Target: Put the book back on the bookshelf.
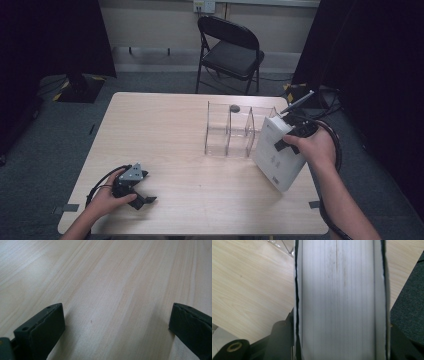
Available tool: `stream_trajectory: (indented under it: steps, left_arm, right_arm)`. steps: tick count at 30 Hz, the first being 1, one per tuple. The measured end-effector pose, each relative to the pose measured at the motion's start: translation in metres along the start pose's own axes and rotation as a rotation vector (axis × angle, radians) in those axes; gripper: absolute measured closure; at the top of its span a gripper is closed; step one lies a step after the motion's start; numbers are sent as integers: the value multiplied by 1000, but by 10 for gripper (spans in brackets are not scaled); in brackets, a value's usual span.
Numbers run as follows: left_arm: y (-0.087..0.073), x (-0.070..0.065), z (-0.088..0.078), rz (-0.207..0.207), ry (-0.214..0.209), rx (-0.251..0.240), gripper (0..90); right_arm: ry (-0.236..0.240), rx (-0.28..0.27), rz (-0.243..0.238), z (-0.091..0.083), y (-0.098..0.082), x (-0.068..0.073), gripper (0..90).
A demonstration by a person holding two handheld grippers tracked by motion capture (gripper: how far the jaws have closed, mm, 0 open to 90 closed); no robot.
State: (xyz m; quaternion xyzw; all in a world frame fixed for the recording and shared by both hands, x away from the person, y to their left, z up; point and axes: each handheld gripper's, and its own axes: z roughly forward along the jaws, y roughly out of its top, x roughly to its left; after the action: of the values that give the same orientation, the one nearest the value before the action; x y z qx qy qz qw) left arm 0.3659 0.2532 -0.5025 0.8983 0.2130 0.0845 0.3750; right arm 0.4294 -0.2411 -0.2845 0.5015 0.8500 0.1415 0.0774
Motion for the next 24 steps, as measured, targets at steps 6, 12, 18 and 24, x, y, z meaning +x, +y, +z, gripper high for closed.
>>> stream_trajectory:
  steps: [6,12,18,24]
  left_arm:
    - [0,0,0,0,0,-1,0]
    - [0,0,0,0,0,0,0]
    - [0,0,0,0,0,-1,0]
    - [0,0,0,0,-1,0,0]
  right_arm:
    - [8,-6,-6,0,4,-3,522]
    - [5,8,26,1,10,-2,522]
    - [6,4,33,3,13,-7,522]
    - [-1,-2,52,0,17,-13,522]
